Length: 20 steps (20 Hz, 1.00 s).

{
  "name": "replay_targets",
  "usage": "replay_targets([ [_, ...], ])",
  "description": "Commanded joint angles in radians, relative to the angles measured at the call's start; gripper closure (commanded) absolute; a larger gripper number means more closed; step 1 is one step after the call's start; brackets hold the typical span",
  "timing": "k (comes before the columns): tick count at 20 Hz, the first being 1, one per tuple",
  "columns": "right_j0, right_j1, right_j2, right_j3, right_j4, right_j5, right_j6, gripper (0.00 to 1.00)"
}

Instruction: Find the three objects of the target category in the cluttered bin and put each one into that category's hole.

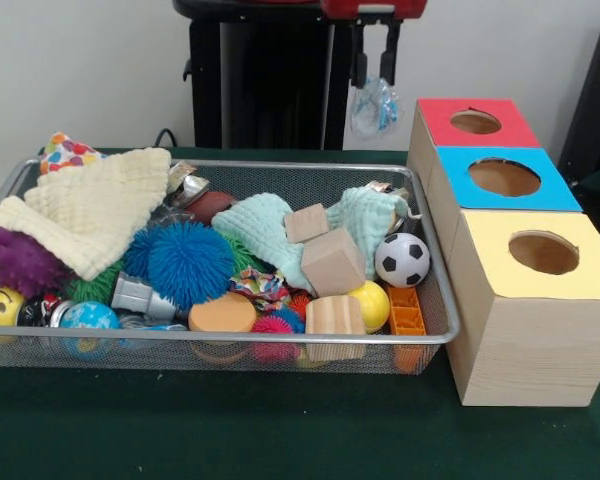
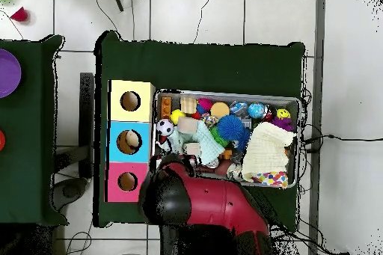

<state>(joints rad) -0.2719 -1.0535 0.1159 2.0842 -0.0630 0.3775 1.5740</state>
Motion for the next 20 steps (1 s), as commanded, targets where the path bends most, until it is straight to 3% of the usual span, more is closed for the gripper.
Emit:
replay_targets([
  [1, 0.062, -0.029, -0.053, -0.041, 0.076, 0.136, 0.269, 1.00],
  [9, 0.155, 0.107, -0.104, -0.054, 0.133, -0.064, 0.324, 1.00],
  [16, 0.282, 0.191, -0.192, -0.109, 0.206, -0.125, 0.377, 1.00],
  [20, 0.321, 0.215, -0.221, -0.135, 0.247, -0.110, 0.387, 1.00],
])
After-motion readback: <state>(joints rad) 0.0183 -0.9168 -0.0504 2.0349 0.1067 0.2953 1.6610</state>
